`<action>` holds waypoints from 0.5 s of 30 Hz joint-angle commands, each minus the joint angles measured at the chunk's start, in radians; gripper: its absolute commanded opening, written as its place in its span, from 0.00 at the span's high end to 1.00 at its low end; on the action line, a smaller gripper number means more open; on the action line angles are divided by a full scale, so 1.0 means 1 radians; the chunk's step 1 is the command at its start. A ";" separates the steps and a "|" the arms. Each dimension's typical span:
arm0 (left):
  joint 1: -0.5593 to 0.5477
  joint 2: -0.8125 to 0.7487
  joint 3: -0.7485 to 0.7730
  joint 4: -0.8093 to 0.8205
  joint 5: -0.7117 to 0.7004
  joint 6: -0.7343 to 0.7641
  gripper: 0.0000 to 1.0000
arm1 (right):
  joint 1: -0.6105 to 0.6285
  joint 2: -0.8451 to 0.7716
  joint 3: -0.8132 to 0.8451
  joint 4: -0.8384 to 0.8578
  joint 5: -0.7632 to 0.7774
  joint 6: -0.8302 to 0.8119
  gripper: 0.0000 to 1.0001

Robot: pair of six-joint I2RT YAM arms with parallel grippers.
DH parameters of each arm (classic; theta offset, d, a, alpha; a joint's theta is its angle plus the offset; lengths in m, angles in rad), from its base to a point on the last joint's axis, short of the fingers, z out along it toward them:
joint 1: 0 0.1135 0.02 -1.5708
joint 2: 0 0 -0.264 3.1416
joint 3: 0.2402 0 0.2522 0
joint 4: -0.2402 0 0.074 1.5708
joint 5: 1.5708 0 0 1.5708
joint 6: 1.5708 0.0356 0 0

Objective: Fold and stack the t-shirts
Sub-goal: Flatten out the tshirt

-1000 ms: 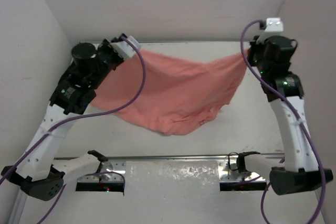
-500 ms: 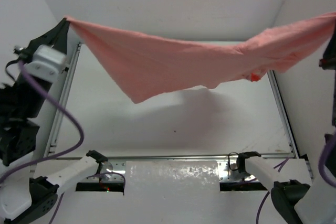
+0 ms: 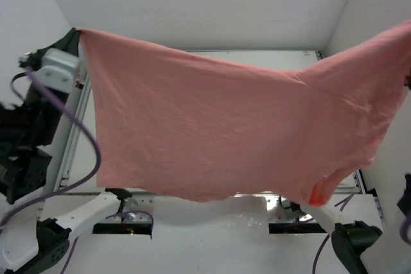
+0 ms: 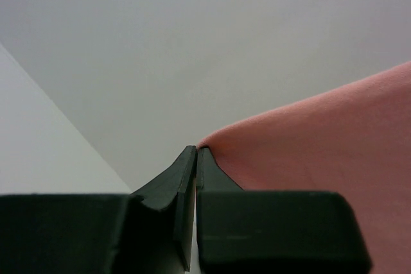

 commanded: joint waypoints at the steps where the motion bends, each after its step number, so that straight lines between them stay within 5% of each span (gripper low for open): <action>1: 0.009 0.055 -0.090 -0.032 -0.159 -0.015 1.00 | -0.001 0.135 -0.042 0.024 -0.062 0.064 1.00; 10: 0.046 0.188 -0.550 0.157 -0.200 -0.050 1.00 | -0.001 0.374 -0.433 0.279 -0.169 0.133 1.00; 15: 0.145 0.352 -0.648 0.227 -0.111 -0.066 1.00 | -0.001 0.542 -0.616 0.523 -0.199 0.160 1.00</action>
